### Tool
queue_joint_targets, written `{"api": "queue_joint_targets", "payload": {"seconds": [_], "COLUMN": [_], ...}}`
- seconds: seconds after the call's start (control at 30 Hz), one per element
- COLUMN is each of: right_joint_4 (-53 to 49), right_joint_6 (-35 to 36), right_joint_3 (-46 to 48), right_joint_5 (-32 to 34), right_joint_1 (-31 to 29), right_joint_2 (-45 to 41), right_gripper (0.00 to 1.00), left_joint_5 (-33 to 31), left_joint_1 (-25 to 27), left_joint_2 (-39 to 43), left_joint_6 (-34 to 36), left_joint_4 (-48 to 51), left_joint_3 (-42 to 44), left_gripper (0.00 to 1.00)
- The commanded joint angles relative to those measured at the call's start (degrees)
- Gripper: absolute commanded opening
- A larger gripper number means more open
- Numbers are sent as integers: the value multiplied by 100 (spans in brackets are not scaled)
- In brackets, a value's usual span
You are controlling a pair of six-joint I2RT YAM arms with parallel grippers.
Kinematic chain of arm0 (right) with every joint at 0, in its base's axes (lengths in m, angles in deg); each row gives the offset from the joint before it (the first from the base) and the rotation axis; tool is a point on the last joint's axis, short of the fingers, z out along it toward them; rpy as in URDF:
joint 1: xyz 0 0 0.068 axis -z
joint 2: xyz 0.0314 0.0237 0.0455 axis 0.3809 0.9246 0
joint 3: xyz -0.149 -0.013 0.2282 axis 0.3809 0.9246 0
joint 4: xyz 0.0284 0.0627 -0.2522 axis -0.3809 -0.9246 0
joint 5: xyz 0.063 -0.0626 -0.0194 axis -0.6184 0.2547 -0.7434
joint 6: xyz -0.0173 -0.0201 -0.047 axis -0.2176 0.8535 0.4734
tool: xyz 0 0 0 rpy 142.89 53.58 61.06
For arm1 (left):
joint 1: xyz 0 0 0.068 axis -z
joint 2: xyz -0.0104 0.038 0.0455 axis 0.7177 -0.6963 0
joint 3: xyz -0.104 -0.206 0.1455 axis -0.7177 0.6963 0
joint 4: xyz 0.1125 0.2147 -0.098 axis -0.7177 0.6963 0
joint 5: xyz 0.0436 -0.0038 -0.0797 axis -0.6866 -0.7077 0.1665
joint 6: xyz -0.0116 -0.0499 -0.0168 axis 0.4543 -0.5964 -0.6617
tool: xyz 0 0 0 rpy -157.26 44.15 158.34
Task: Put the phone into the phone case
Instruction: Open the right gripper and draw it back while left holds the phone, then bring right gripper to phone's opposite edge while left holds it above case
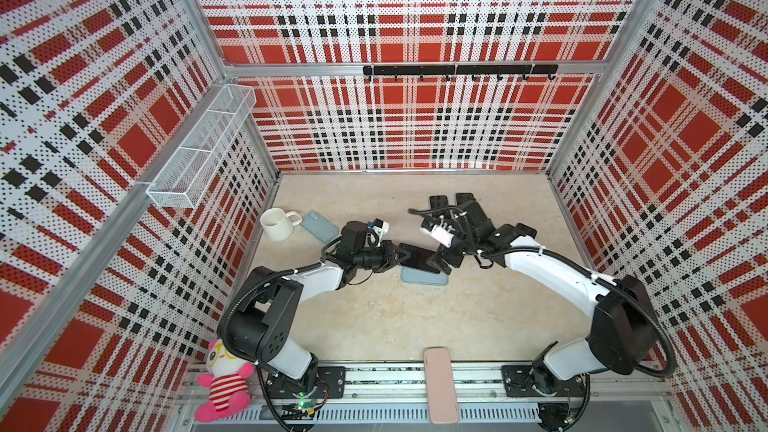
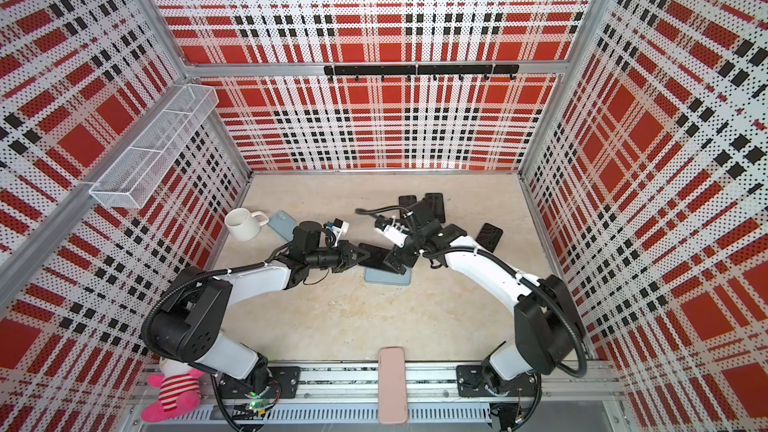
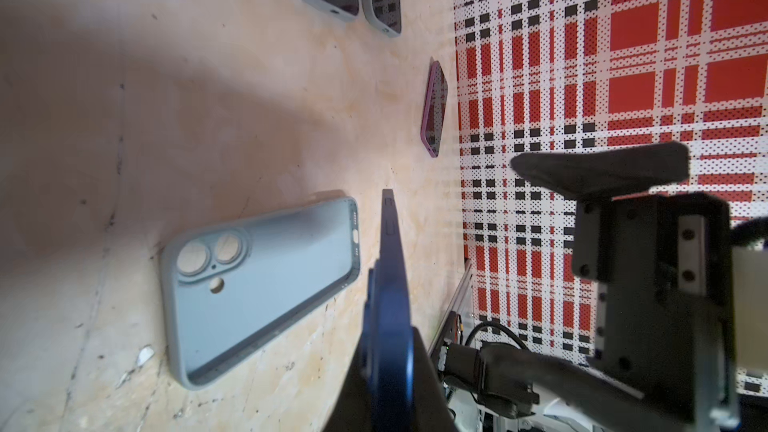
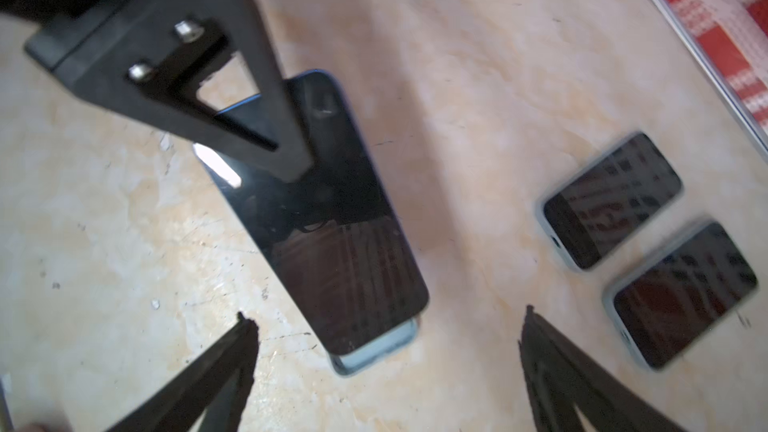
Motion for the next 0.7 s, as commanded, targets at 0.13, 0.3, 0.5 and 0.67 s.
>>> {"api": "queue_joint_targets", "payload": {"seconds": [0.13, 0.3, 0.5, 0.67], "right_joint_4": [686, 1207, 2087, 3805], "right_joint_6": [-3139, -3779, -4478, -5711], "right_joint_3": [1167, 1971, 2388, 2802], "right_joint_5": [1143, -691, -2983, -4341], "right_joint_1": [1377, 1906, 2106, 2144], "right_joint_2": [-1211, -1700, -1273, -778], "right_gripper": [100, 100, 89, 79], "left_joint_5": [-1436, -1617, -748, -386], "left_joint_1": [175, 287, 287, 345], "left_joint_2": [621, 887, 728, 742], "left_joint_6": [88, 110, -232, -393], "left_joint_4": [-803, -816, -1033, -1242], "left_joint_3": [51, 119, 106, 156], "left_gripper": [0, 0, 0, 0]}}
